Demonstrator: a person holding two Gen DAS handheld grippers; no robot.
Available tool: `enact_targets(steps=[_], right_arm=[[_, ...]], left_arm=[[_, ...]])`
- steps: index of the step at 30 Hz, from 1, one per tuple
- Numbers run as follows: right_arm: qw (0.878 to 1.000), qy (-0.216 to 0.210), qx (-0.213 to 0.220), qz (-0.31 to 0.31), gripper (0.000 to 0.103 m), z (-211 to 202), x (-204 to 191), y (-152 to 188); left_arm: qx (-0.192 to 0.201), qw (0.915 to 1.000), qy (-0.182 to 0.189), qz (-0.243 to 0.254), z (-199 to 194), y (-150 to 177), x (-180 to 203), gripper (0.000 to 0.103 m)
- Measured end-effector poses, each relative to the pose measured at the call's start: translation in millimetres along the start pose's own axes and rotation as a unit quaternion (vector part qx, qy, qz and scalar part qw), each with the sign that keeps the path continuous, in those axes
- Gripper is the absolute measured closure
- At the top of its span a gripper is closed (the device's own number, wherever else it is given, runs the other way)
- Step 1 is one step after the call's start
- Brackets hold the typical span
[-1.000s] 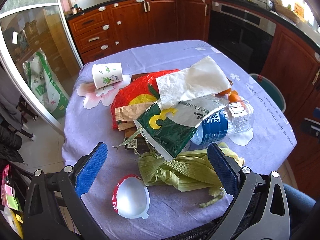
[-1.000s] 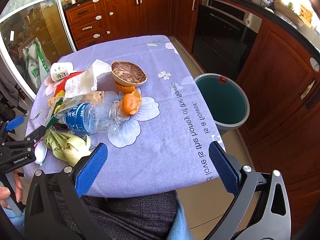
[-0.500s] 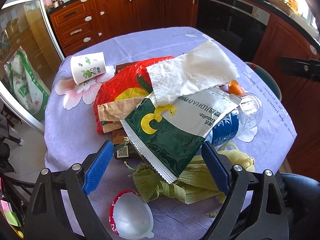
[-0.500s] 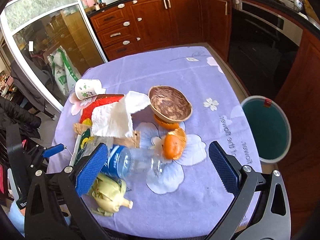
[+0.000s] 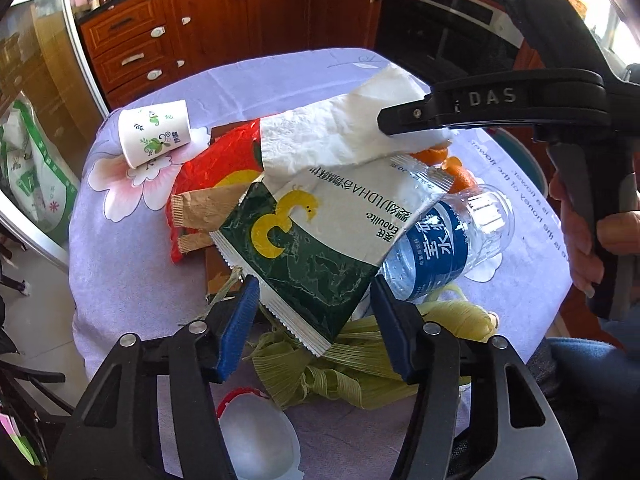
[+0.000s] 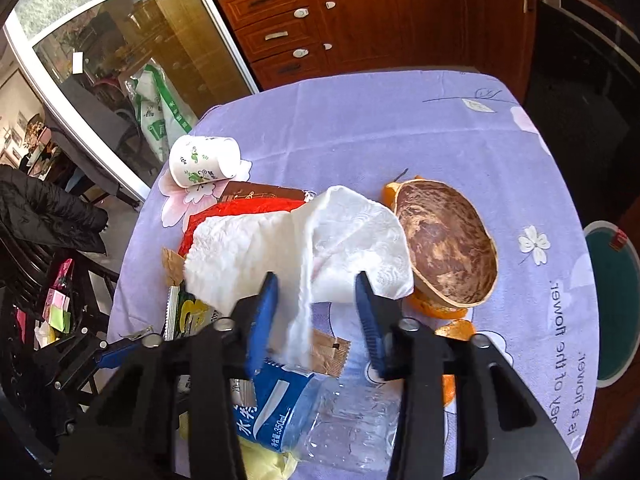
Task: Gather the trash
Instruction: 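Reach the left gripper to the green snack packet and close on it, then lift the green snack packet with the left gripper toward the teal bin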
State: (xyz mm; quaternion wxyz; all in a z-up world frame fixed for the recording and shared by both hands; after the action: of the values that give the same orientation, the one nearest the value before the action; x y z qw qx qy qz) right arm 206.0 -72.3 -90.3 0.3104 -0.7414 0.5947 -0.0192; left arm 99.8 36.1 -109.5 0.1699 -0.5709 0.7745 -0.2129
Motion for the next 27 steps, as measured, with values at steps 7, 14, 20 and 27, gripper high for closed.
enact_targets(steps=[7,14,20,27], right_arm=[[0.999,0.007,0.036,-0.025,0.101,-19,-13,2],[0.995,0.014,0.097,-0.027,0.101,-71,-12,-10],[0.987,0.023,0.157,-0.019,0.101,-127,1,-15],[0.975,0.066,0.213,0.01,0.101,-185,47,-18]], left_arm=[[0.009,0.9999,0.006,-0.003,-8,-4,6,0.095],[0.046,0.9989,0.0,-0.002,-46,-18,8,0.098],[0.074,0.9972,0.006,-0.005,-76,-33,11,0.098],[0.092,0.9954,0.022,0.017,-92,-55,38,0.098]])
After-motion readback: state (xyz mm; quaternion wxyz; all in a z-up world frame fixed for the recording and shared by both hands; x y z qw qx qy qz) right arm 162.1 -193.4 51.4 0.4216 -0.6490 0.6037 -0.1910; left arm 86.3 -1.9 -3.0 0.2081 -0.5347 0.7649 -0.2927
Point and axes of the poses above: each gripper's, at about its wrist camera, not at the fingertips, and z roughly the way its jaws point, x to its right, y to its underside, the point moved 5 cm from there along z, roughly the way its jaws point, and after that the axes turned 6 degrees about z, right-handed, at the moved point
